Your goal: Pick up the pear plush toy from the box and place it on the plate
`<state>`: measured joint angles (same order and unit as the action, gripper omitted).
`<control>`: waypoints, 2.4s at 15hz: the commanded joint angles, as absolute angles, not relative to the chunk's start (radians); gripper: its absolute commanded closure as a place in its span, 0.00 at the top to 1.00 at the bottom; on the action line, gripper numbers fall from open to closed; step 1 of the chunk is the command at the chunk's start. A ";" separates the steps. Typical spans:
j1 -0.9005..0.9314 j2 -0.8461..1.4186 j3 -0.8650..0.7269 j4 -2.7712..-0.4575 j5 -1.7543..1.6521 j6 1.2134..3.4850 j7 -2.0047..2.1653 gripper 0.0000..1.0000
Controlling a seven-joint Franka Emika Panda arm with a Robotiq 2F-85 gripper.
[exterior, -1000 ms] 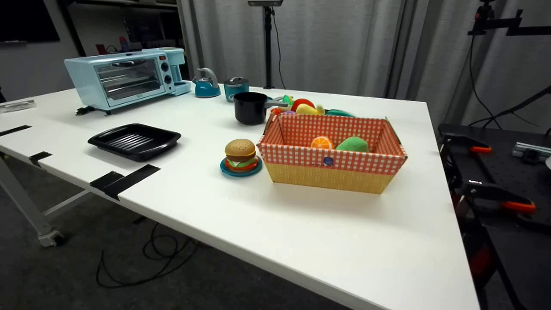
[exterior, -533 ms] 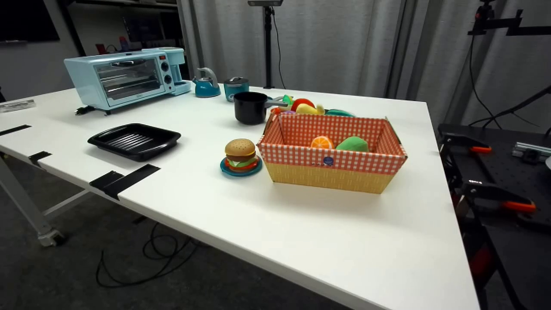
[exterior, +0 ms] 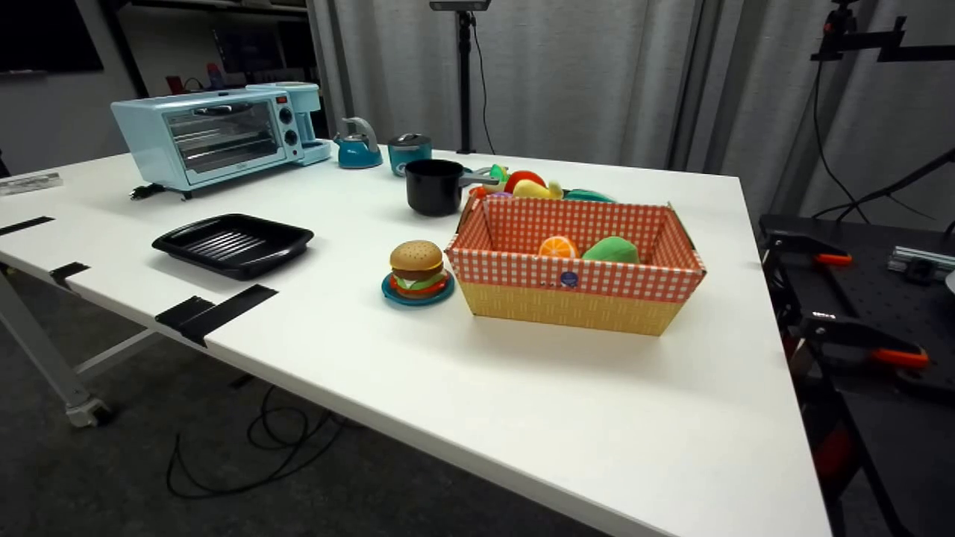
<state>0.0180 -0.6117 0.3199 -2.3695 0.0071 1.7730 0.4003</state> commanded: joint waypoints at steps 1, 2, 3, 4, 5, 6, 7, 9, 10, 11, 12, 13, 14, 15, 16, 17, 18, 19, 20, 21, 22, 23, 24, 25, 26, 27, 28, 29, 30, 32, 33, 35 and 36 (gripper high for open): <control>0.048 -0.599 0.293 -2.371 0.000 1.775 0.398 1.00; 0.051 -0.592 0.289 -2.374 0.004 1.776 0.389 1.00; 0.053 -0.585 0.285 -2.377 0.007 1.776 0.384 1.00; 0.057 -0.575 0.281 -2.382 0.011 1.781 0.377 1.00; 0.059 -0.566 0.278 -2.385 0.012 1.783 0.372 1.00; 0.063 -0.553 0.274 -2.390 0.013 1.788 0.366 1.00; 0.067 -0.542 0.270 -2.393 0.015 1.792 0.360 1.00; 0.073 -0.514 0.263 -2.393 0.018 1.801 0.349 1.00; 0.076 -0.497 0.260 -2.391 0.021 1.805 0.344 1.00; 0.078 -0.482 0.257 -2.390 0.023 1.811 0.337 1.00; 0.079 -0.465 0.253 -2.390 0.022 1.822 0.331 1.00; 0.081 -0.450 0.250 -2.390 0.021 1.833 0.326 1.00; 0.082 -0.431 0.245 -2.390 0.020 1.853 0.316 1.00; 0.084 -0.413 0.239 -2.390 0.022 1.873 0.304 1.00; 0.086 -0.395 0.233 -2.391 0.023 1.895 0.290 1.00; 0.087 -0.376 0.228 -2.392 0.023 1.919 0.277 1.00; 0.088 -0.356 0.223 -2.394 0.024 1.944 0.263 1.00; 0.089 -0.338 0.216 -2.394 0.027 1.966 0.249 1.00; 0.091 -0.321 0.210 -2.396 0.033 1.986 0.234 1.00; 0.093 -0.304 0.204 -2.398 0.036 2.005 0.221 1.00; 0.093 -0.288 0.201 -2.403 0.036 2.024 0.211 1.00; 0.095 -0.273 0.195 -2.409 0.038 2.042 0.196 1.00; 0.095 -0.259 0.191 -2.414 0.039 2.056 0.185 1.00; 0.096 -0.248 0.186 -2.423 0.040 2.074 0.170 1.00; 0.096 -0.238 0.182 -2.429 0.039 2.086 0.157 1.00; 0.097 -0.228 0.179 -2.436 0.037 2.101 0.141 1.00; 0.097 -0.218 0.176 -2.441 0.035 2.113 0.126 1.00; 0.098 -0.207 0.176 -2.446 0.027 2.127 0.113 1.00; 0.099 -0.195 0.174 -2.451 0.025 2.142 0.096 1.00; 0.099 -0.169 0.171 -2.453 0.024 2.162 0.061 1.00; 0.100 -0.156 0.170 -2.452 0.022 2.171 0.044 1.00; 0.101 -0.130 0.167 -2.451 0.022 2.187 0.002 1.00; 0.102 -0.119 0.166 -2.449 0.023 2.190 -0.022 1.00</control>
